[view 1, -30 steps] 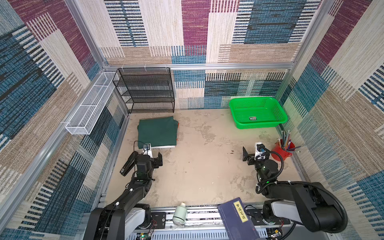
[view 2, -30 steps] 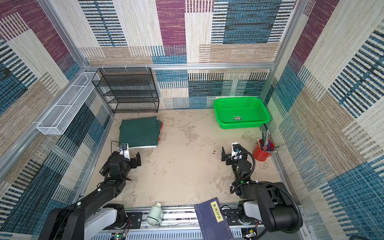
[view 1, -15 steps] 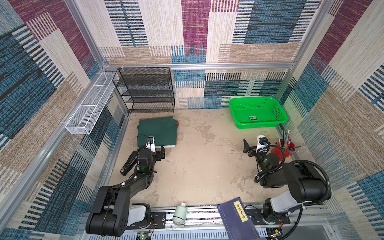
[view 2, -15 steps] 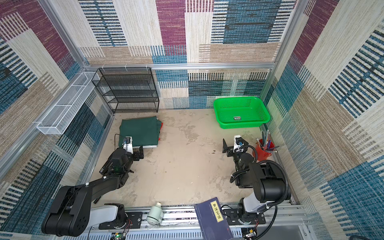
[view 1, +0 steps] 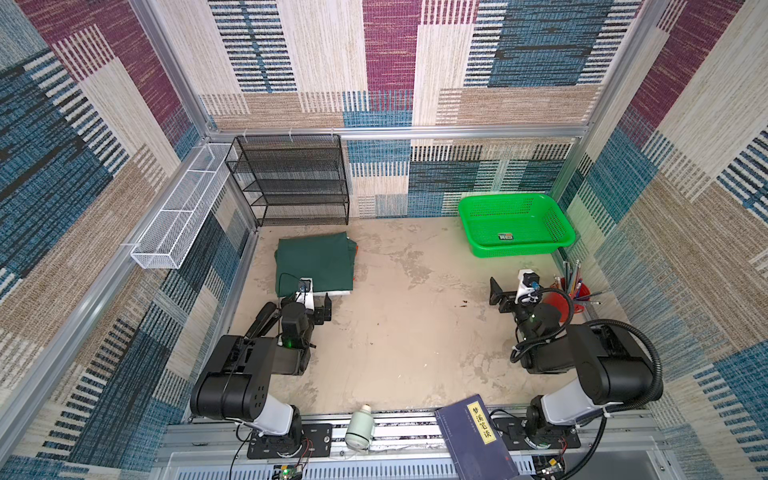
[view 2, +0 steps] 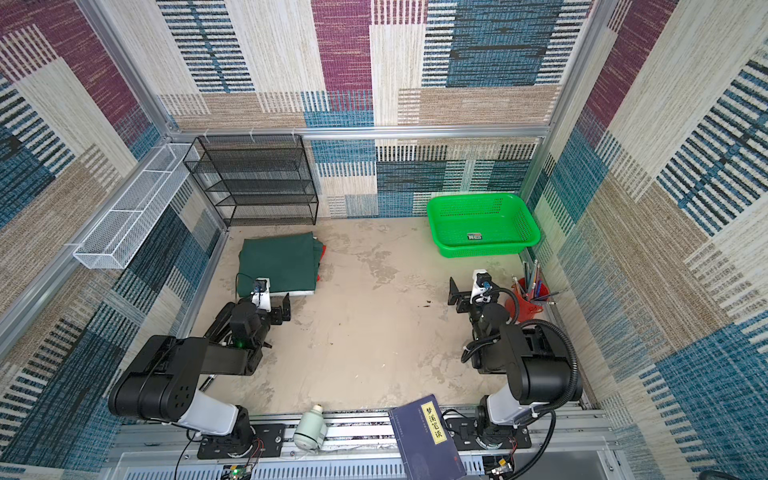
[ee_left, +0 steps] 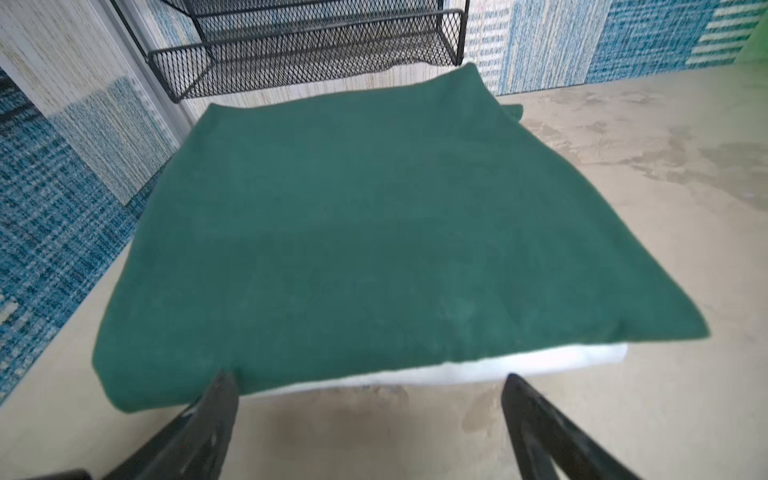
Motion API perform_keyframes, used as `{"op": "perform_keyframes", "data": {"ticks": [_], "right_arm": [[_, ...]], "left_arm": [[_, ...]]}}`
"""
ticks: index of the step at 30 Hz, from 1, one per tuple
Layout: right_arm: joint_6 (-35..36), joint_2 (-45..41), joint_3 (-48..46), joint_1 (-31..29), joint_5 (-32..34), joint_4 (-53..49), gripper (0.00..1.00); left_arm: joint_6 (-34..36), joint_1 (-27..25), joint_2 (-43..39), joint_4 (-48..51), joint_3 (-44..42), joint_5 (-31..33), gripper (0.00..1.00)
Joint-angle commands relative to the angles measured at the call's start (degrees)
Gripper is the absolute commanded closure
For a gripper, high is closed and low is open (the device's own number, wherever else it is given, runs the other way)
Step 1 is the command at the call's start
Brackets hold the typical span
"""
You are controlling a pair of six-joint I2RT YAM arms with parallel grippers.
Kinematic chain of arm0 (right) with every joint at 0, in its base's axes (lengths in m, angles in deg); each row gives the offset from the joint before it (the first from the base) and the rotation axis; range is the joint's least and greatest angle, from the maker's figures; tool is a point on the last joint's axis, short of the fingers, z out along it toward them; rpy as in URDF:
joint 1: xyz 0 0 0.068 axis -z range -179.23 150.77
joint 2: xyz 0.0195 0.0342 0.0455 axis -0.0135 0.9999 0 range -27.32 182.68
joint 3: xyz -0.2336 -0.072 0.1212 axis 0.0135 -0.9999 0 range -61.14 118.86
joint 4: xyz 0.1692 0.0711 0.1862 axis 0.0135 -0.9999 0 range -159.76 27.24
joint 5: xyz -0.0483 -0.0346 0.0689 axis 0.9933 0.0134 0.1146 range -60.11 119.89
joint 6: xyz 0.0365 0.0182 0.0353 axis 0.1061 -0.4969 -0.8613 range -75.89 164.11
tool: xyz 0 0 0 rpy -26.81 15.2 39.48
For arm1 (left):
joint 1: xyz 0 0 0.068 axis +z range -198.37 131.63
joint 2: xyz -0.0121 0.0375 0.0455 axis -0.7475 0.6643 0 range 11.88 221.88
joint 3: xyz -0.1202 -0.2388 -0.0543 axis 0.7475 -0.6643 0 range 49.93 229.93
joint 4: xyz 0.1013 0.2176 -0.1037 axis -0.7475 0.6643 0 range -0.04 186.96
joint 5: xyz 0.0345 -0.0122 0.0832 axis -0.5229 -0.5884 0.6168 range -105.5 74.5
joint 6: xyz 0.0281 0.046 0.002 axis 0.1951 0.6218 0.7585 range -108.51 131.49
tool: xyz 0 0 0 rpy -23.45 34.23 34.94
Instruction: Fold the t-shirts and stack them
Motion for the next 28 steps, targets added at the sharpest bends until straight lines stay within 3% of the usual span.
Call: {"op": "perform_keyframes", "data": {"ticks": [1,22,28], "right_arm": [[-0.4,0.0,-0.3,0.0,0.2,1.9,0.01],[-0.1,0.8,2.0,-0.1,0.1,-1.8,0.01],[-0.1,-0.1,0.0,-0.1,0.0,1.2,0.01]], "left_arm": [[1.3,0.1,-0.1,-1.2,0.7,-0.9,0.01],[1.2,0.3,-0.1,-0.3,1.1,-1.1,0.01],[1.0,0.4,-0.3,-0.4,1.0,-1.0,0.01]]}}
